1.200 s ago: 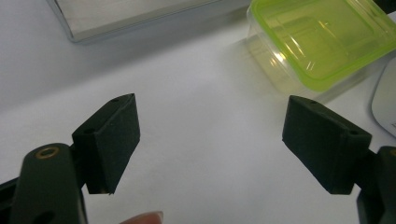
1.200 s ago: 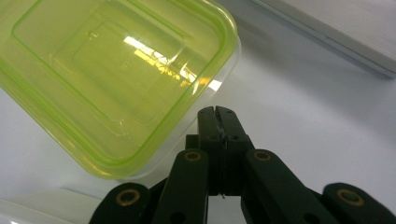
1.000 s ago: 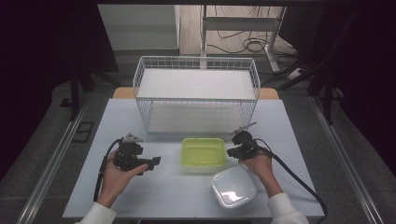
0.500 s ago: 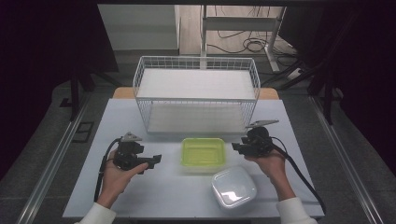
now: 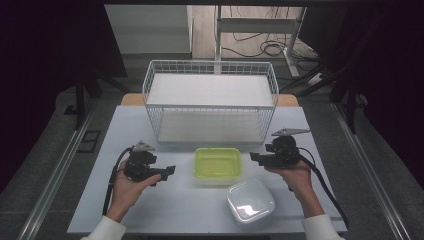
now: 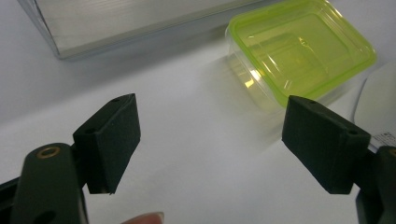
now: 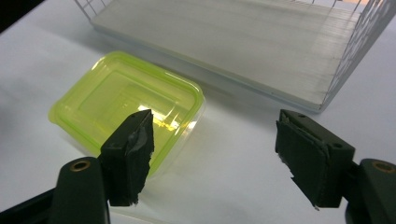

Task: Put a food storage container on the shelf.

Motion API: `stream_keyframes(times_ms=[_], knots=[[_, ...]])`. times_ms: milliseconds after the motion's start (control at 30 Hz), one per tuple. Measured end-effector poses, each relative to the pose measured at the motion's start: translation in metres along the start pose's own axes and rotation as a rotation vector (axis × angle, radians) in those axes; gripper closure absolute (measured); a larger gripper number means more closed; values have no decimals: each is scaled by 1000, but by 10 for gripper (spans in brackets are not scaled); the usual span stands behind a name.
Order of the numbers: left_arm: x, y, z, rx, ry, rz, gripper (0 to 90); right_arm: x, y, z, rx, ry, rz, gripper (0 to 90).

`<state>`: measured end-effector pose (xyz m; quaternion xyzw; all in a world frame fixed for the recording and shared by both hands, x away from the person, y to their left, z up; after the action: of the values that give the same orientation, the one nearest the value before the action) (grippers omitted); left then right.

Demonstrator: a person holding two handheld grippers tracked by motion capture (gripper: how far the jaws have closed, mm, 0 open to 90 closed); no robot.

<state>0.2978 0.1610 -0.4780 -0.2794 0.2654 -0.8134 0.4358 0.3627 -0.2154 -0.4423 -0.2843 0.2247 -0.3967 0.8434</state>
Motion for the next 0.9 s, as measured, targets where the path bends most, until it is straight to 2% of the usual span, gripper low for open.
stream_keyframes(times_ms=[200,300,400,500,633,800,833,900], knots=[[-2,2,2,9,-36,-8,213,6,3,-1,-1,46,21,272],[-2,4,3,7,-48,-10,224,6,5,-3,-5,35,34,266],[-1,6,5,11,-67,-4,219,5,6,-2,6,44,63,257],[1,9,9,11,-73,-22,221,5,8,0,15,51,78,251],[4,16,11,-6,-65,-38,240,4,10,-3,-6,19,68,252],[6,19,11,-22,-69,-41,253,3,10,-3,5,22,65,275],[6,20,12,-22,-79,-48,254,3,10,-2,7,33,82,285],[6,22,14,-22,-95,-64,262,4,11,-2,3,44,89,294]])
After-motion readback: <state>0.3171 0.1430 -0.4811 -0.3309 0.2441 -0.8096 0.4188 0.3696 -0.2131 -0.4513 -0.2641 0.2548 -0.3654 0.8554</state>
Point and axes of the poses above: each handheld gripper's, and its own axes: y roughly forward along the jaws, z roughly out of its top, x roughly to its right, the point moved 3 cm from there along y, roughly forward along the jaws, and after that the axes turned 2 degrees about x, right-handed, at the moved point
